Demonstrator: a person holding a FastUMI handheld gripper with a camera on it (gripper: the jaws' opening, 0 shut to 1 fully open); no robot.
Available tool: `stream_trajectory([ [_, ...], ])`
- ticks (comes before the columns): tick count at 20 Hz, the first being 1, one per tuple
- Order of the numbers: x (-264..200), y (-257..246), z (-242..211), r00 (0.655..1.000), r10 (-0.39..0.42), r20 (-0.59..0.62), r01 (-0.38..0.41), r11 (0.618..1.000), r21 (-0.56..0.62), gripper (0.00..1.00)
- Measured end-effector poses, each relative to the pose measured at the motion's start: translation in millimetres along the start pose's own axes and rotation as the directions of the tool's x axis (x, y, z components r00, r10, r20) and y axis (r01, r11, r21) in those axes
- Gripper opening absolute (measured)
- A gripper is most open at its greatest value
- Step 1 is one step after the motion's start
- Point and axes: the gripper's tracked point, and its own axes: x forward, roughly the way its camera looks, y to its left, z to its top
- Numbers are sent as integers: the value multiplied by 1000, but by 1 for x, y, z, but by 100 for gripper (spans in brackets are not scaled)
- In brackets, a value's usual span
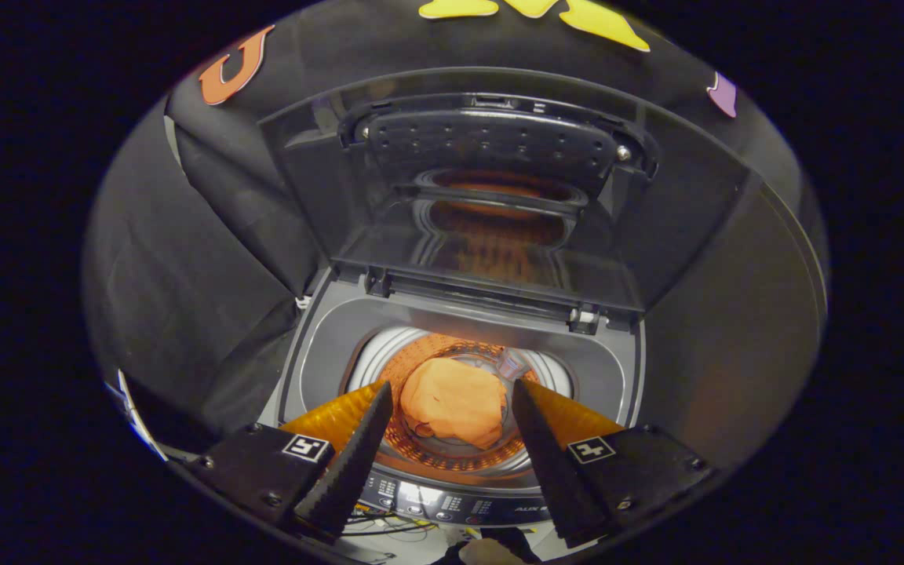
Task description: Put the clothes into the washing machine and then close the washing machine lid.
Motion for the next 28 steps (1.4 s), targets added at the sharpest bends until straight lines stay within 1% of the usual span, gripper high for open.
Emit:
stream_trajectory([
  [4,-21,0,19,997,-1,76,3,1000,-27,95],
  [7,-44,1,42,987,2,160,6,999,-53,96],
  [12,-86,6,86,960,22,279,-8,999,-50,96],
  [15,-106,5,115,933,32,359,-24,999,-25,95],
  [21,-120,-1,164,906,7,423,-23,999,33,95],
  [26,-114,-11,200,896,-26,443,-14,996,87,96],
  [28,-110,-15,212,895,-51,443,5,995,104,96],
])
